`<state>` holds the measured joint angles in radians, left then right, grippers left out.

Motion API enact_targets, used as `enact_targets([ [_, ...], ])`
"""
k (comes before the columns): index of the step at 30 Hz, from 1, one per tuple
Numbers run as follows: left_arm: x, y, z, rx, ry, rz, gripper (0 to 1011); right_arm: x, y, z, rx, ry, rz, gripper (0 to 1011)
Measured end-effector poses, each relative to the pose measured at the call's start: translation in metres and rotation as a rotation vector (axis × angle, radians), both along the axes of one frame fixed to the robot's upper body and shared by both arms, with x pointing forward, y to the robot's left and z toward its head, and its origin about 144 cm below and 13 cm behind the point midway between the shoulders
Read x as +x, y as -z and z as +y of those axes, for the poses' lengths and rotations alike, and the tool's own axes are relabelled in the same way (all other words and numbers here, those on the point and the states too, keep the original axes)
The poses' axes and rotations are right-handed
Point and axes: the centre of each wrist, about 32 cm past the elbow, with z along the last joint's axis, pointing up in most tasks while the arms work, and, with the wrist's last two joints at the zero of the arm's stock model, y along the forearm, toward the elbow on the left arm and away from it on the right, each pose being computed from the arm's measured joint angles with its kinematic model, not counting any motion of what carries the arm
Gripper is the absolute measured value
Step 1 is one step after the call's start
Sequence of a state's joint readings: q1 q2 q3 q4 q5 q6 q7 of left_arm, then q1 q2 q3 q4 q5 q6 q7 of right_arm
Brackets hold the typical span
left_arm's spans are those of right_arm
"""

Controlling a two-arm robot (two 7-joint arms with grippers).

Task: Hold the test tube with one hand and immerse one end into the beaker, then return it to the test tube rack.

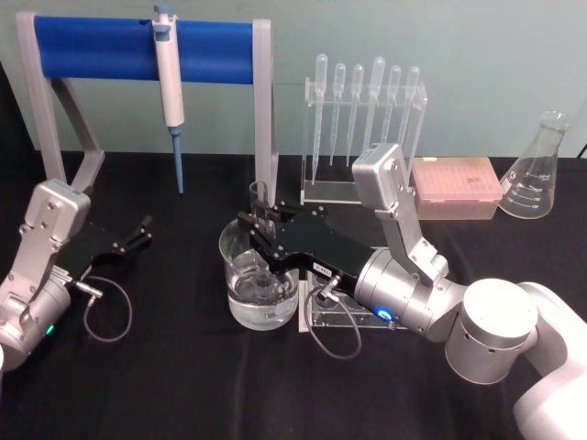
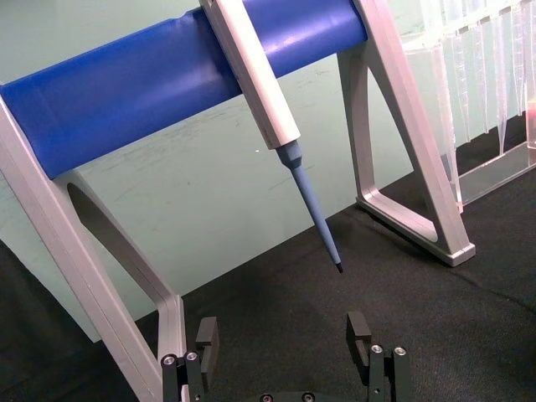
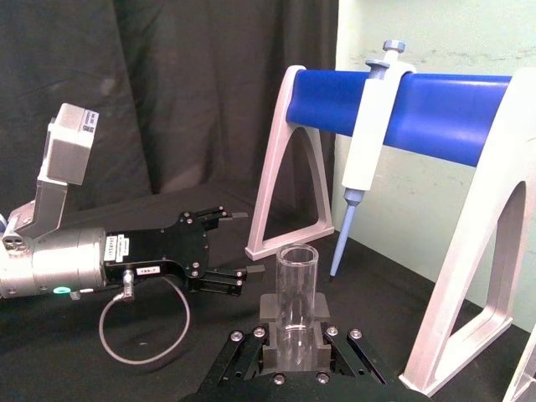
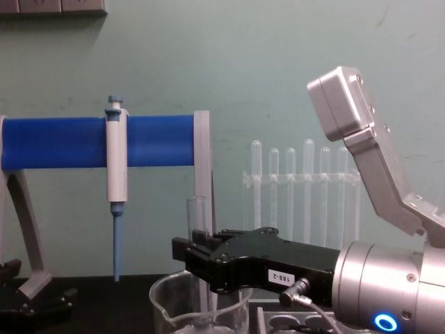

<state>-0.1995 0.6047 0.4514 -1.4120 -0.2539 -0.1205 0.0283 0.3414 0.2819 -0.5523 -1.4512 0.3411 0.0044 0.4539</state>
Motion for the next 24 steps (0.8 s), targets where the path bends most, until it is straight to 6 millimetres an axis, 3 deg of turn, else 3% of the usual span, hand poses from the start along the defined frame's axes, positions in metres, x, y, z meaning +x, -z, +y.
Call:
enact_targets([
  [7, 0.0, 0.0, 0.0, 0.0, 0.0, 0.0, 1000, 0.0, -0.005, 0.0, 0.003, -0.002, -0.005, 224],
  [13, 0.0, 0.0, 0.0, 0.0, 0.0, 0.0, 1000, -0.003, -0.037, -0.003, 0.036, -0.02, -0.042, 225],
  [18, 0.0, 0.0, 0.0, 0.0, 0.0, 0.0, 1000, -0.007, -0.077, -0.008, 0.072, -0.034, -0.102, 224],
  [24, 0.0, 0.0, 0.0, 0.0, 0.0, 0.0, 1000, -0.016, -0.11, -0.025, 0.101, -0.003, -0.145, 225],
])
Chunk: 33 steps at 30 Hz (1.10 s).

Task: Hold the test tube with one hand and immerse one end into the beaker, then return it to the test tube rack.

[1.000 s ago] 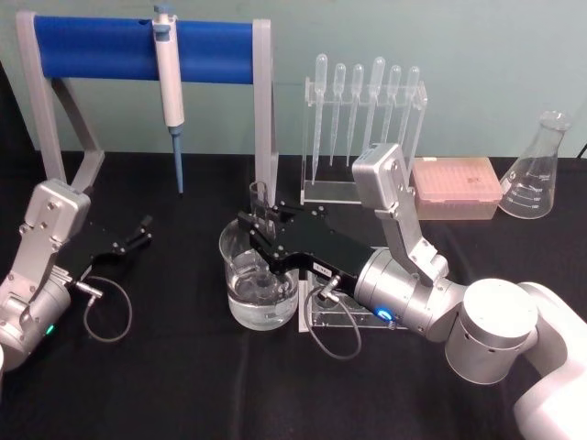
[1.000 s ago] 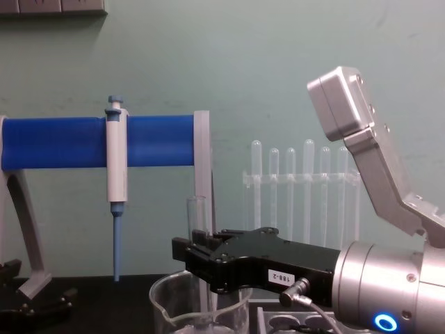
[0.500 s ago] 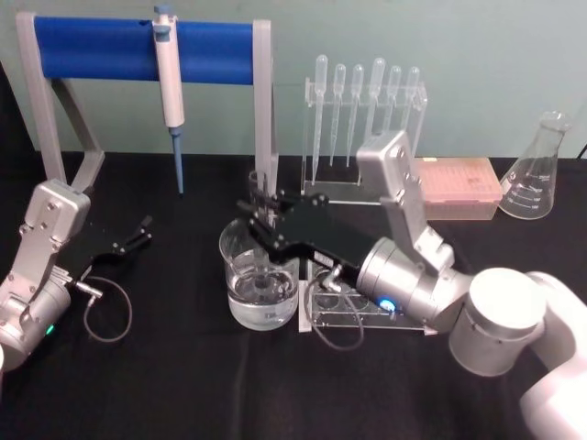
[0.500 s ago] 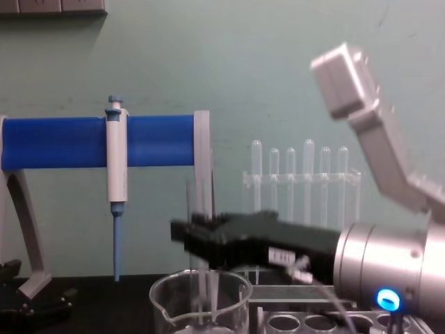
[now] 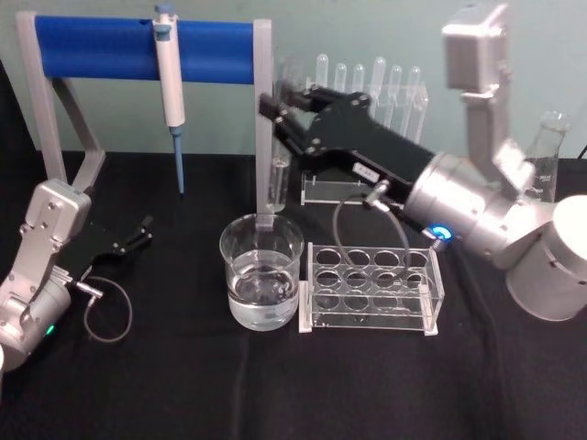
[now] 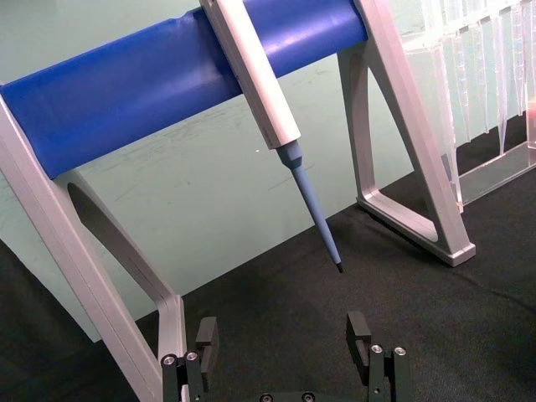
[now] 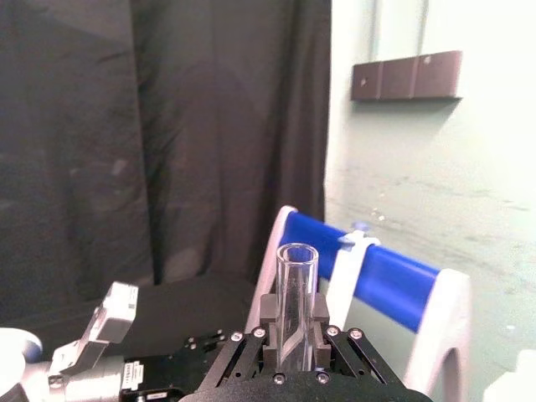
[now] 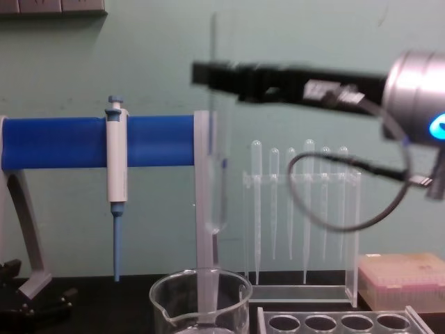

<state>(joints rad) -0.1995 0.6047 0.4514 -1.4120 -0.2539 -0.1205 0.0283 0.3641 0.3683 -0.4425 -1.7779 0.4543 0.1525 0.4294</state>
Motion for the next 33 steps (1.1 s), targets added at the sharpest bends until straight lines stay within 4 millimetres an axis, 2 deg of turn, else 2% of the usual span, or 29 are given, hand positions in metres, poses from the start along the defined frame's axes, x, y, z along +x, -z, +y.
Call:
enact_targets([
  [3, 0.0, 0.0, 0.0, 0.0, 0.0, 0.0, 1000, -0.007, -0.006, -0.012, 0.002, 0.029, 0.0, 224],
  [7, 0.0, 0.0, 0.0, 0.0, 0.0, 0.0, 1000, -0.014, -0.005, -0.026, -0.005, 0.063, 0.012, 225],
  [14, 0.0, 0.0, 0.0, 0.0, 0.0, 0.0, 1000, -0.025, 0.017, -0.048, -0.033, 0.113, 0.06, 224],
  [24, 0.0, 0.0, 0.0, 0.0, 0.0, 0.0, 1000, -0.024, 0.047, -0.054, -0.071, 0.149, 0.117, 225],
  [33, 0.0, 0.0, 0.0, 0.0, 0.0, 0.0, 1000, -0.021, 0.06, -0.054, -0.096, 0.166, 0.14, 224],
])
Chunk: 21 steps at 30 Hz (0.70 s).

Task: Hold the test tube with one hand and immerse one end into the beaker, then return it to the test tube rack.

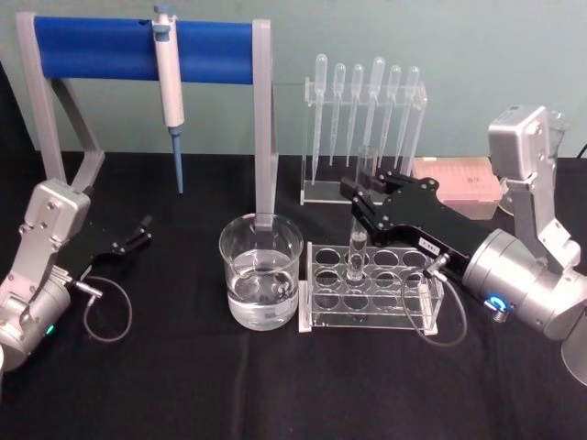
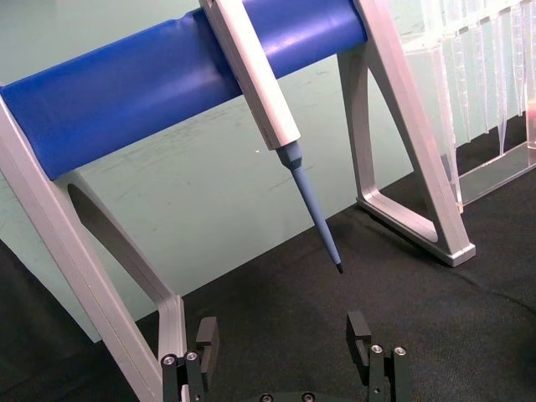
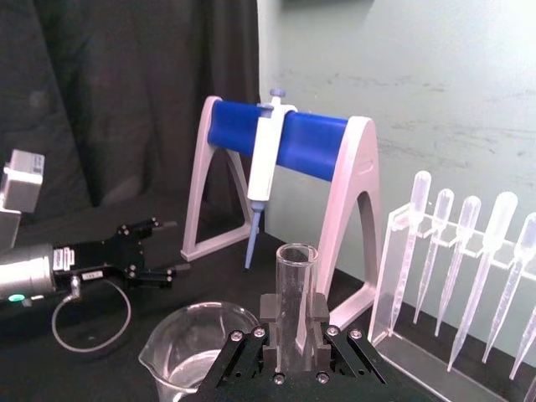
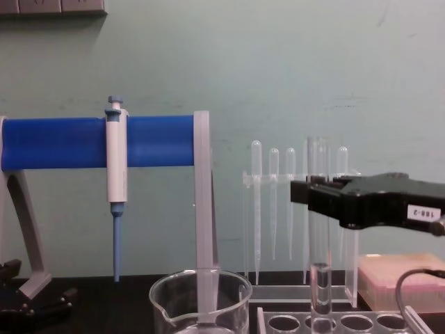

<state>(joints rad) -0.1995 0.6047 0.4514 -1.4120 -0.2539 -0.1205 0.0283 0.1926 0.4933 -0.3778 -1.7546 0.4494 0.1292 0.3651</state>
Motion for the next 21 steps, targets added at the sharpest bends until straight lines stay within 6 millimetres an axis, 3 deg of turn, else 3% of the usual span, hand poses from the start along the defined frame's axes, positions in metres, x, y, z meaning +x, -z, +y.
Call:
enact_targets([
  [21, 0.0, 0.0, 0.0, 0.0, 0.0, 0.0, 1000, 0.007, 0.02, 0.009, -0.133, -0.014, 0.037, 225],
])
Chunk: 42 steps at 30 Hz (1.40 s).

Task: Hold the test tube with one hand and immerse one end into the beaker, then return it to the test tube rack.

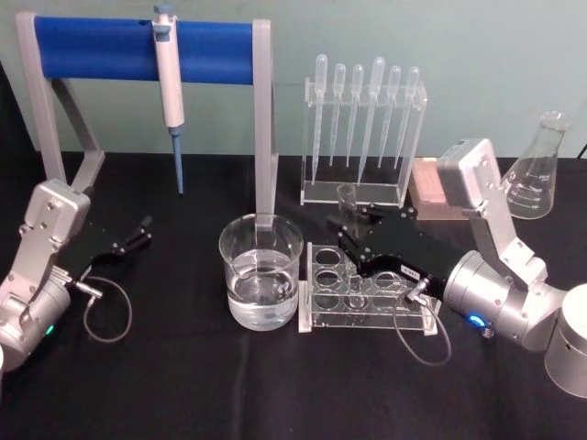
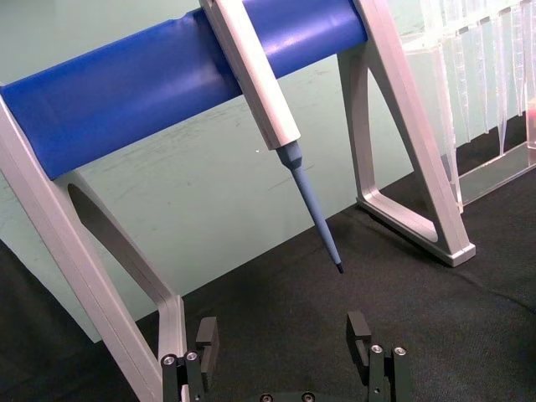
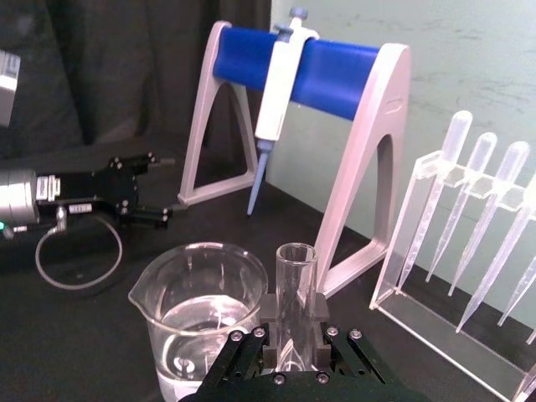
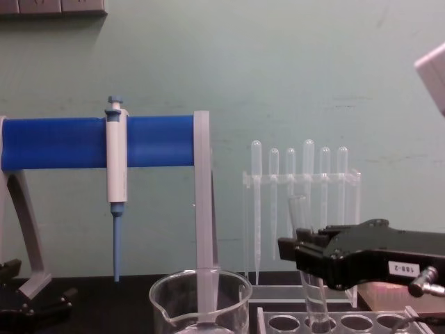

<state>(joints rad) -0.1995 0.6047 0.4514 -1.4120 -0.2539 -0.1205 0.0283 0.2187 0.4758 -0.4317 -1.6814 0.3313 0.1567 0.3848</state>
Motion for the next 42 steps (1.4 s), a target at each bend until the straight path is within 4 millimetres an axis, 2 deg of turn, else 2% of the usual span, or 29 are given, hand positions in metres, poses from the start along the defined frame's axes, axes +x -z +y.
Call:
enact_targets([
  [5, 0.0, 0.0, 0.0, 0.0, 0.0, 0.0, 1000, 0.001, 0.001, 0.001, -0.022, -0.006, 0.002, 242],
  [12, 0.0, 0.0, 0.0, 0.0, 0.0, 0.0, 1000, -0.001, 0.001, -0.001, -0.028, -0.001, 0.007, 453],
  [13, 0.0, 0.0, 0.0, 0.0, 0.0, 0.0, 1000, -0.003, 0.0, -0.003, -0.026, 0.003, 0.009, 512],
  [16, 0.0, 0.0, 0.0, 0.0, 0.0, 0.0, 1000, -0.01, -0.001, -0.008, -0.026, 0.011, 0.016, 601],
  [22, 0.0, 0.0, 0.0, 0.0, 0.0, 0.0, 1000, -0.036, -0.004, -0.027, -0.022, 0.044, 0.042, 798],
  [29, 0.0, 0.0, 0.0, 0.0, 0.0, 0.0, 1000, -0.047, -0.004, -0.049, -0.011, 0.141, 0.026, 985],
  [34, 0.0, 0.0, 0.0, 0.0, 0.0, 0.0, 1000, -0.044, 0.009, -0.066, 0.011, 0.328, -0.007, 1002],
  [39, 0.0, 0.0, 0.0, 0.0, 0.0, 0.0, 1000, -0.036, 0.032, -0.068, -0.013, 0.493, -0.07, 1000],
  [42, 0.0, 0.0, 0.0, 0.0, 0.0, 0.0, 1000, -0.031, 0.054, -0.065, -0.04, 0.56, -0.098, 1002],
])
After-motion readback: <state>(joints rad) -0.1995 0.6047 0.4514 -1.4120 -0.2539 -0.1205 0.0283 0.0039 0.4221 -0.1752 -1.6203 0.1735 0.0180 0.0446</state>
